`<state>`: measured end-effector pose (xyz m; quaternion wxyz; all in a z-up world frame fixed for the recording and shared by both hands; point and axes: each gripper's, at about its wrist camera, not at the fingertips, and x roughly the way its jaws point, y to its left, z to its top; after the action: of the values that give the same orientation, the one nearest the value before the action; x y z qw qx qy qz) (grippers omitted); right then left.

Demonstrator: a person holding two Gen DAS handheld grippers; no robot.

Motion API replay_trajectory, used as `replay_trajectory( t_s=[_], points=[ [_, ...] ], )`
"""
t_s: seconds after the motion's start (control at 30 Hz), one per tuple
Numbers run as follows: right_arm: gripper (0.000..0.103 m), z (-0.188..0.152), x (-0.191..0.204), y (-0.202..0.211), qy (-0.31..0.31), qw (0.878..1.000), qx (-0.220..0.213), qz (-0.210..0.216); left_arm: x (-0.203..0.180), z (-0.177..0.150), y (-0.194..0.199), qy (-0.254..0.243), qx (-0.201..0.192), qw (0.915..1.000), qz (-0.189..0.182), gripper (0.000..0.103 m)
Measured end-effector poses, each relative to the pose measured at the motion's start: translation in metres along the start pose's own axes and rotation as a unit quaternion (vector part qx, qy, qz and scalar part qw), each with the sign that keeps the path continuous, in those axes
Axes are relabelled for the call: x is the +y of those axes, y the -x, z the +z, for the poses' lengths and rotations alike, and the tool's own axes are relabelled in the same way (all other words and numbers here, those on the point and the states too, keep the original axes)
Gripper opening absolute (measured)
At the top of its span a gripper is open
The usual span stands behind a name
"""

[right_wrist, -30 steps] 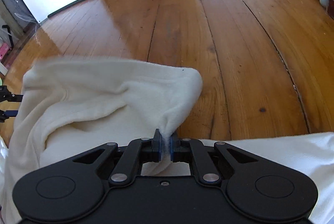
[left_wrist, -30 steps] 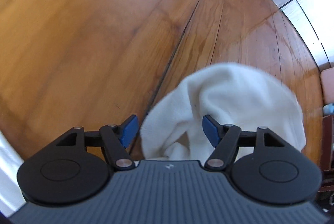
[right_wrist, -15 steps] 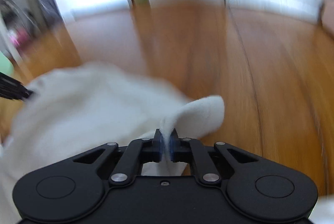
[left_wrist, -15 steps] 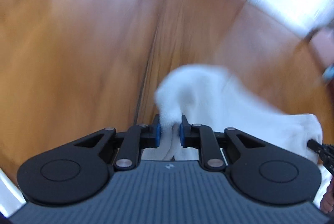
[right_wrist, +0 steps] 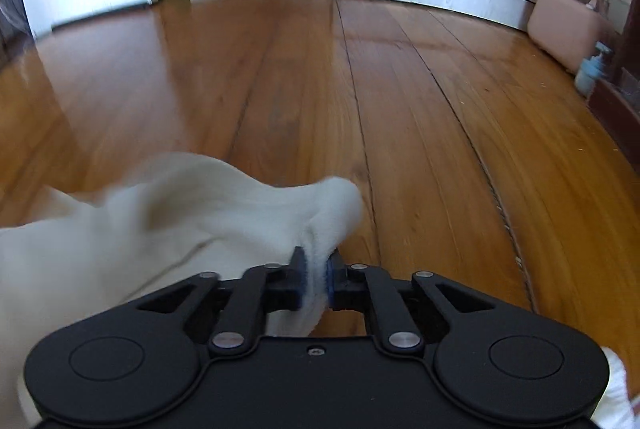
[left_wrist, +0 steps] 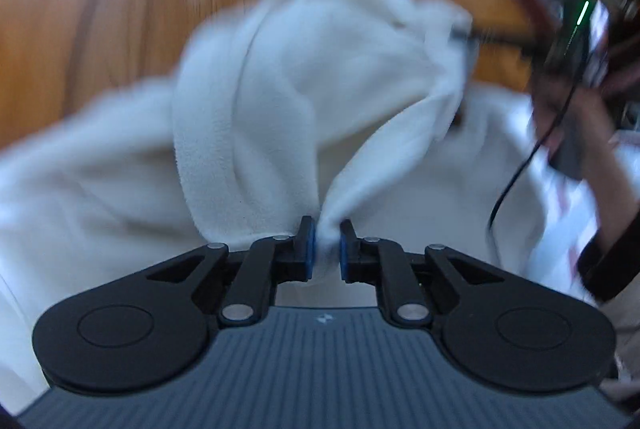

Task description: Fold clothes

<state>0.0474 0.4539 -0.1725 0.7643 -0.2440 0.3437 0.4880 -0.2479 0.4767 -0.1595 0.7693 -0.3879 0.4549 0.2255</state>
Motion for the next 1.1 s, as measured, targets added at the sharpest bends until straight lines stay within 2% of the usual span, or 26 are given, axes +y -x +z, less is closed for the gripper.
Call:
replay_trajectory(
  t_s=[0.03,0.07,0.2,0.27,0.33,0.37,0.47,0.53,0.6,0.67,0.7,0.73,0.77,0.8,0.87,0.93,0.97,1.0,1.1],
  points=[
    [0.031,-0.001,0.0,0.003,-0.001,1.0,0.005,-0.016,0.0,0.0,-0.001,0.0,-0.001,1.0,0.002,0.014],
    [0.031,-0.001,0.0,0.008,-0.004,1.0,0.007,-0.027,0.0,0.0,-0.001,0.001,-0.004,1.0,0.003,0.014],
    [0.035,-0.002,-0.005,0.05,-0.05,0.998,-0.045,0.003,0.002,0.004,0.008,0.016,-0.022,0.9996,-0.006,0.02],
    [0.038,-0.004,-0.002,0.066,-0.065,0.992,-0.065,0.091,0.003,0.007,0.015,0.026,-0.033,0.999,-0.014,0.027],
    [0.039,-0.004,0.007,0.067,-0.057,0.978,-0.041,0.198,0.005,0.01,0.021,0.036,-0.044,0.9982,-0.021,0.039],
    [0.039,-0.006,0.013,0.065,-0.049,0.969,-0.025,0.243,0.005,0.011,0.025,0.041,-0.049,0.9976,-0.025,0.041],
    [0.039,-0.021,0.035,0.055,-0.024,0.95,0.025,0.311,0.01,0.016,0.029,0.076,-0.09,0.9929,-0.016,0.043],
    [0.039,-0.036,0.048,0.049,-0.012,0.943,0.061,0.326,0.018,0.017,0.026,0.099,-0.109,0.9891,0.004,0.05],
    [0.04,-0.052,0.061,0.049,-0.008,0.935,0.092,0.342,0.028,0.017,0.016,0.128,-0.114,0.9849,0.023,0.051],
    [0.041,-0.066,0.065,0.045,-0.015,0.931,0.116,0.347,0.038,0.018,0.002,0.143,-0.105,0.9837,0.028,0.053],
    [0.041,-0.073,0.066,0.043,-0.021,0.93,0.127,0.345,0.039,0.02,-0.009,0.145,-0.101,0.9841,0.018,0.053],
    [0.041,-0.08,0.067,0.041,-0.029,0.928,0.139,0.345,0.043,0.018,-0.012,0.145,-0.093,0.9851,0.004,0.037],
    [0.041,-0.087,0.065,0.039,-0.04,0.923,0.154,0.35,0.038,0.02,-0.022,0.136,-0.079,0.9875,-0.002,0.009],
    [0.041,-0.091,0.061,0.037,-0.051,0.918,0.169,0.356,0.021,0.022,-0.017,0.095,-0.091,0.9911,0.018,0.003],
    [0.039,-0.088,0.048,0.033,-0.07,0.91,0.195,0.359,-0.013,0.026,-0.006,0.011,-0.116,0.9915,0.059,0.003],
    [0.042,-0.078,0.023,0.042,-0.105,0.909,0.171,0.364,-0.041,0.028,0.015,-0.061,-0.151,0.9815,0.101,0.003],
    [0.045,-0.072,0.009,0.046,-0.121,0.912,0.156,0.361,-0.046,0.03,0.031,-0.074,-0.171,0.9752,0.12,0.003],
    [0.051,-0.065,-0.005,0.049,-0.13,0.919,0.138,0.345,-0.046,0.031,0.049,-0.079,-0.187,0.9683,0.145,0.003],
    [0.052,-0.043,-0.037,0.048,-0.127,0.947,0.099,0.279,-0.03,0.031,0.102,-0.075,-0.238,0.9468,0.203,0.003]
  ],
)
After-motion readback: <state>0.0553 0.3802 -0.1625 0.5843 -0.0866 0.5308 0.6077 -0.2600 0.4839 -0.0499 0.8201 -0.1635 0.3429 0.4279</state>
